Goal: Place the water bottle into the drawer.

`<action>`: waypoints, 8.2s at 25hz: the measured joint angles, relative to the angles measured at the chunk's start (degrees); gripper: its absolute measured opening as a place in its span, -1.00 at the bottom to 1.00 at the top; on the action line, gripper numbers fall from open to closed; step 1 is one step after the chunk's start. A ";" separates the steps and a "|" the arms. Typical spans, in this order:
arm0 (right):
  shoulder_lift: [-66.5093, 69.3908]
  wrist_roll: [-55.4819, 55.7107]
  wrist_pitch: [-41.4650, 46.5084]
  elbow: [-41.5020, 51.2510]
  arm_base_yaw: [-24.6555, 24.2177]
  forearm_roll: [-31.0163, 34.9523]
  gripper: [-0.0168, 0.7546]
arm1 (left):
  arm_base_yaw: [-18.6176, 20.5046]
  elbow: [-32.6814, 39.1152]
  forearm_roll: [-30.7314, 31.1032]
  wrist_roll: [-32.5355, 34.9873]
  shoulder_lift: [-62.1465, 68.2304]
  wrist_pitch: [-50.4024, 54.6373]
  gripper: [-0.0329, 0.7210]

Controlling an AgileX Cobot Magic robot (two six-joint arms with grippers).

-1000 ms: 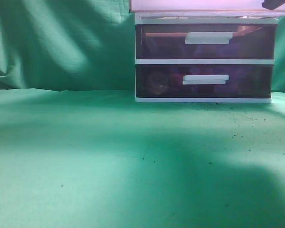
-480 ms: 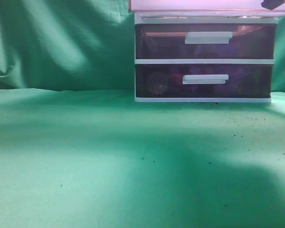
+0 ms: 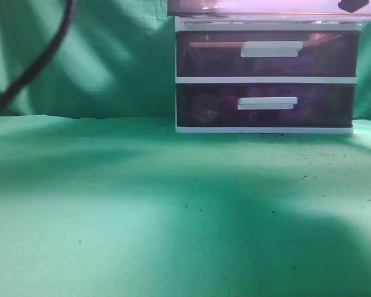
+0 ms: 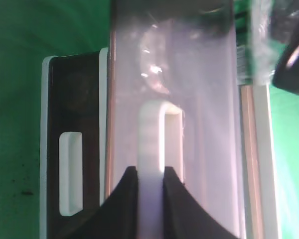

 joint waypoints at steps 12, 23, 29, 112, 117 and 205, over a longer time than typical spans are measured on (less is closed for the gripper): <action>0.00 1.85 0.09 0.00 0.00 -0.58 -0.73 | -1.85 -0.13 -14.48 3.42 0.32 -10.44 0.68; 0.00 5.51 0.21 0.00 0.00 -1.40 -0.73 | -10.23 -0.51 -22.84 14.15 9.83 -33.68 0.68; -0.13 6.56 0.73 0.04 0.00 -1.85 -0.73 | -10.67 -2.56 -14.47 14.57 8.12 -27.66 0.52; -13.06 51.07 50.15 -19.19 22.88 10.55 -0.96 | -13.59 51.22 27.89 -27.81 -74.97 15.50 -0.74; -22.00 54.07 59.65 -19.19 24.92 24.15 -0.96 | -13.59 65.84 26.19 -27.09 -88.49 10.43 -0.74; -82.92 55.32 40.88 46.03 -14.19 29.01 -0.96 | -13.63 105.61 15.95 -28.63 -114.21 -1.20 -0.74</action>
